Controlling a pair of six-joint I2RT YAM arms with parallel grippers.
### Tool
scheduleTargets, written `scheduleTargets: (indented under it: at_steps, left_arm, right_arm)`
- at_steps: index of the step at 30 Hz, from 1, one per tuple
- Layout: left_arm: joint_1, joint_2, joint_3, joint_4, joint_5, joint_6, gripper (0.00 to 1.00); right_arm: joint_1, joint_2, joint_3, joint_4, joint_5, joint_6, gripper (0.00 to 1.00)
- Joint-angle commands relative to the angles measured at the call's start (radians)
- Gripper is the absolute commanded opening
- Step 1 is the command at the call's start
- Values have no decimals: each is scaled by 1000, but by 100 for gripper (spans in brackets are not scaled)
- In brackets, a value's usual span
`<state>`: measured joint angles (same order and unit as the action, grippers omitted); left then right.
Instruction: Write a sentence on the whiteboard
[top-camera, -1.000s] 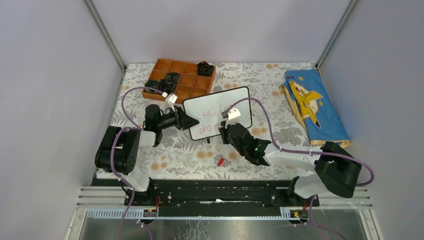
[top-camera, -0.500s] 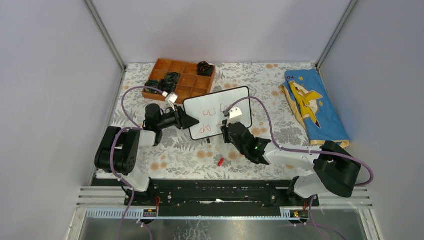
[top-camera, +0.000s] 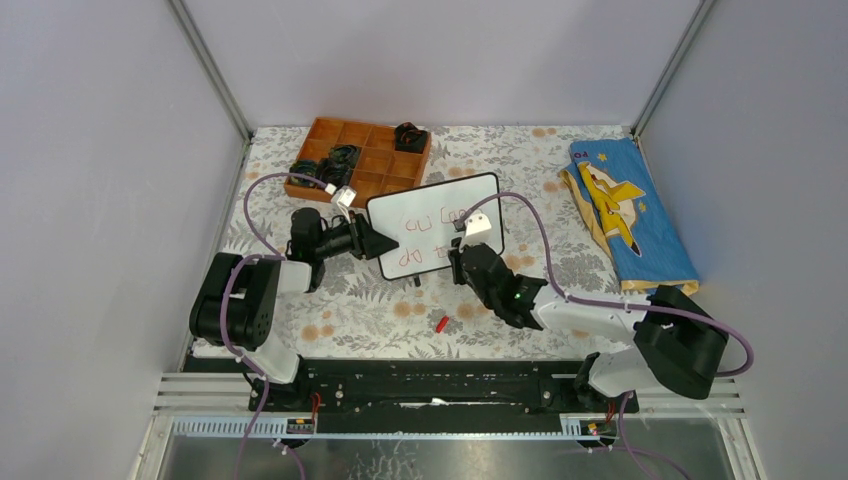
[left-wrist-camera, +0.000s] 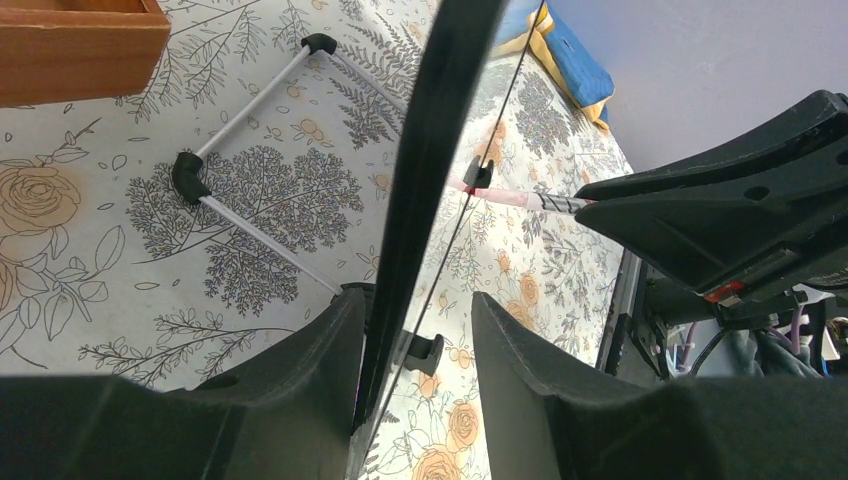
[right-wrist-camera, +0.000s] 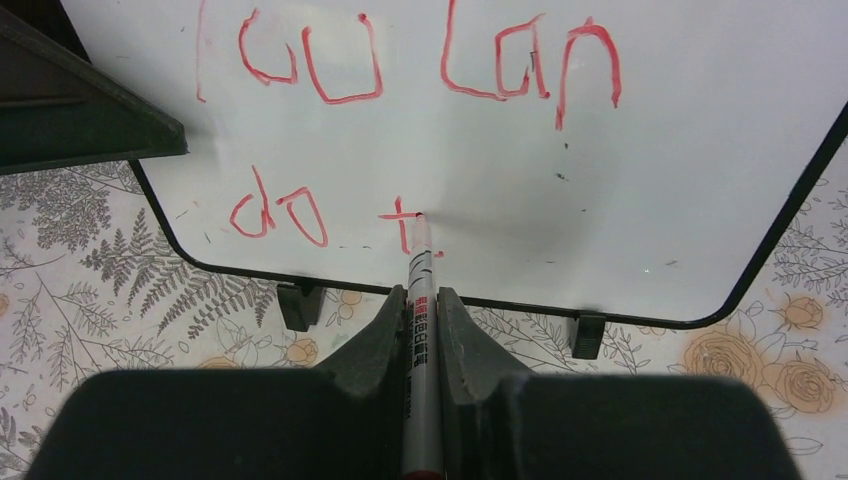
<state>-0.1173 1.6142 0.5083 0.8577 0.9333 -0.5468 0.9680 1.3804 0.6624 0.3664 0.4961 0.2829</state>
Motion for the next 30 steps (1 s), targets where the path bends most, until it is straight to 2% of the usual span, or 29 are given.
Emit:
scheduleTargets:
  at_steps: [1, 5, 9, 30]
  left_arm:
    - [-12, -20, 19, 1, -11, 24, 51]
    - [-13, -23, 21, -3, -11, 26, 51]
    - [-13, -23, 21, -3, -13, 26, 51]
    - [-15, -24, 28, -23, -14, 33, 50]
  right_arm:
    - [-14, -51, -12, 9, 29, -4, 0]
    - [-13, -106, -42, 71, -24, -17, 0]
    - [-12, -133, -22, 57, -5, -35, 0]
    - [-32, -19, 64, 46, 74, -36, 0]
